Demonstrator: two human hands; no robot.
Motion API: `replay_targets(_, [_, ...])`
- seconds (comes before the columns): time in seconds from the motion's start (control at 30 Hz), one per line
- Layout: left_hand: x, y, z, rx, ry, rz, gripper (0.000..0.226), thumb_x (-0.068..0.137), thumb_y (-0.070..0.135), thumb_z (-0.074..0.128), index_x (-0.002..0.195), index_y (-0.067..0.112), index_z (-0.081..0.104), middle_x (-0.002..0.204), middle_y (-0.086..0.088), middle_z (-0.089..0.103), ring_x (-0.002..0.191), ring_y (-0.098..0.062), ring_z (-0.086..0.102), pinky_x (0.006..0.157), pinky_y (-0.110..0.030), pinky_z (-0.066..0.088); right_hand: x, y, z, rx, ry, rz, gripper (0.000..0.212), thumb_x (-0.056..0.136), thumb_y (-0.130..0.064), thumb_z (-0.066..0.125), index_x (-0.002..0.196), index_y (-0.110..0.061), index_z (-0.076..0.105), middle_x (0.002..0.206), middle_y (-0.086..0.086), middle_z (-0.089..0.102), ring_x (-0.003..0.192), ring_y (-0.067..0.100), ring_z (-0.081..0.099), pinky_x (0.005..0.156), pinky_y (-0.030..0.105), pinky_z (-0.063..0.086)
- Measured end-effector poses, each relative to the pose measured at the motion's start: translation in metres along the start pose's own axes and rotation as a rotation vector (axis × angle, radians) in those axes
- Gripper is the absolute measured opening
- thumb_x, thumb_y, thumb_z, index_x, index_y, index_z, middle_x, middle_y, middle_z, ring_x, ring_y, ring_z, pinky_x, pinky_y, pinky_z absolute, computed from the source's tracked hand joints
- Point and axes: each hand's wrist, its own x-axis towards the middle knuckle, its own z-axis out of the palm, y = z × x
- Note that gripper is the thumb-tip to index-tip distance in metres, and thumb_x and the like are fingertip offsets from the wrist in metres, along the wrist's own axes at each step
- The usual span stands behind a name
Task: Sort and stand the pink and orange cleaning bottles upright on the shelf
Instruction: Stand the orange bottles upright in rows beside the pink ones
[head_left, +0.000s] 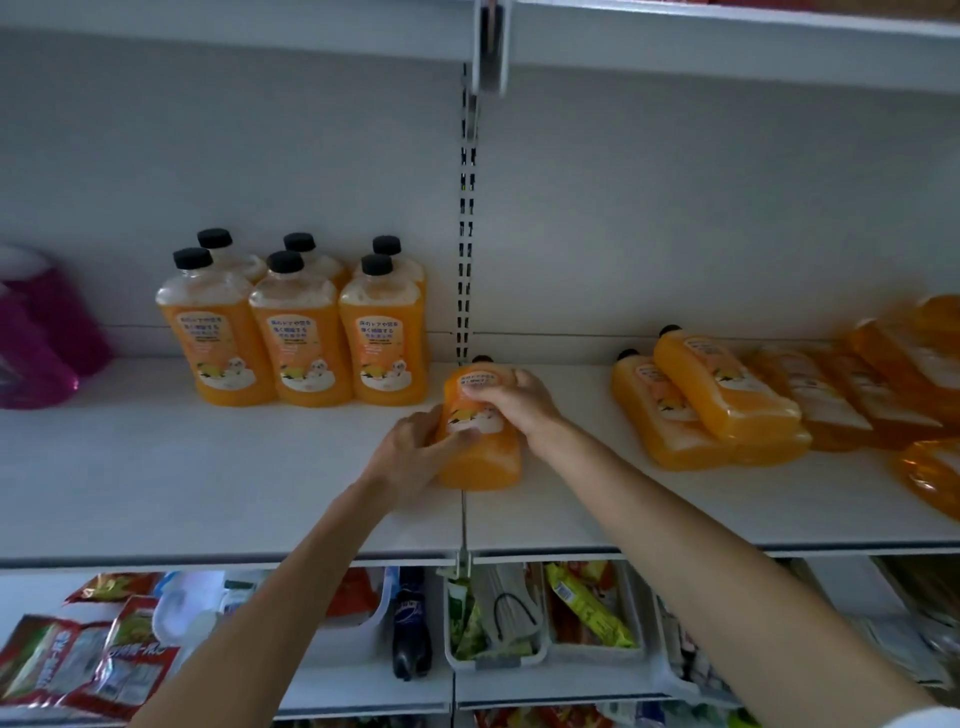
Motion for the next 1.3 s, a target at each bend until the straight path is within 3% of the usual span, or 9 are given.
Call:
replay_targets(0.1, [0.003,-0.008,-0.009,0.063,-0.08,-0.003,0.083,0.061,0.076,0.044,0.127,0.025,0.05,0.111,-0.001,0.061,0.1,-0.018,0.058,0.083,-0.029,0.047,-0.003,-0.004,-0.002,-0.143,-0.051,-0.059,0.055,0.064,-0.044,0.081,0.108,-0.02,0.06,0.107,-0.001,0.065,0.095,0.016,0.063,0.083,0.033,0.054])
replay_targets(0.2, [0.002,-0.009,-0.012,0.038,-0.093,0.032,0.063,0.078,0.063,0.051,0.128,0.025,0.048,0.114,-0.002,0.062,0.1,-0.017,0.058,0.086,-0.031,0.047,-0.007,-0.008,-0.016,-0.158,-0.216,-0.081,0.043,0.07,-0.032,0.08,0.105,-0.022,0.059,0.107,-0.001,0.066,0.095,0.013,0.062,0.087,0.031,0.052])
replay_targets(0.27, [0.0,-0.011,-0.012,-0.013,-0.094,0.054,0.054,0.086,0.05,0.054,0.134,0.029,0.042,0.117,0.002,0.06,0.105,-0.014,0.056,0.083,-0.023,0.042,-0.009,-0.009,-0.024,-0.13,-0.277,-0.082,0.055,0.07,-0.024,0.08,0.118,-0.016,0.055,0.115,0.003,0.064,0.106,0.02,0.06,0.094,0.038,0.049])
replay_targets(0.33, [0.0,-0.015,-0.015,-0.129,-0.081,0.076,0.066,0.083,0.044,0.058,0.142,0.033,0.03,0.121,0.006,0.058,0.111,-0.009,0.053,0.085,-0.017,0.04,-0.01,-0.011,-0.024,-0.05,-0.295,-0.088,0.073,0.07,-0.017,0.078,0.134,-0.016,0.043,0.124,0.003,0.057,0.11,0.023,0.057,0.092,0.042,0.05])
replay_targets(0.43, [-0.002,-0.025,-0.02,-0.29,-0.05,0.093,0.088,0.074,0.047,0.065,0.146,0.037,0.016,0.128,0.008,0.055,0.118,-0.008,0.051,0.097,-0.027,0.043,-0.015,-0.022,-0.017,-0.022,-0.306,-0.187,0.091,0.072,-0.005,0.075,0.144,-0.028,0.026,0.128,-0.002,0.045,0.107,0.019,0.055,0.079,0.037,0.055])
replay_targets(0.7, [-0.003,-0.035,-0.021,-0.416,0.023,0.196,0.085,0.079,0.024,0.071,0.146,0.032,0.019,0.136,0.005,0.049,0.12,-0.008,0.051,0.095,-0.028,0.048,-0.02,-0.042,-0.02,-0.021,-0.365,-0.311,0.074,0.078,0.013,0.061,0.135,-0.03,0.038,0.129,0.002,0.042,0.11,0.029,0.054,0.072,0.035,0.058])
replay_targets(0.97, [-0.002,-0.037,-0.02,-0.34,0.047,0.246,0.084,0.079,0.028,0.071,0.146,0.03,0.022,0.126,0.004,0.058,0.112,-0.01,0.057,0.091,-0.036,0.051,-0.03,-0.039,-0.011,-0.252,-0.128,-0.455,0.077,0.068,-0.026,0.081,0.131,-0.029,0.037,0.124,-0.006,0.048,0.099,0.017,0.06,0.07,0.037,0.059])
replay_targets(1.2, [-0.006,-0.034,-0.019,-0.343,0.099,0.295,0.077,0.082,0.012,0.068,0.144,0.03,0.026,0.119,0.004,0.062,0.106,-0.008,0.061,0.081,-0.029,0.054,-0.038,-0.039,-0.002,-0.347,-0.017,-0.605,0.073,0.074,-0.018,0.078,0.133,-0.024,0.037,0.115,-0.013,0.044,0.091,-0.004,0.049,0.062,0.0,0.041])
replay_targets(1.3, [-0.003,-0.033,-0.017,-0.31,0.138,0.299,0.077,0.082,0.012,0.068,0.138,0.042,0.025,0.124,0.0,0.059,0.107,-0.01,0.06,0.081,-0.03,0.055,-0.038,-0.037,0.001,-0.379,0.017,-0.702,0.074,0.074,-0.012,0.078,0.133,-0.022,0.036,0.125,-0.005,0.045,0.102,0.003,0.048,0.066,0.0,0.042])
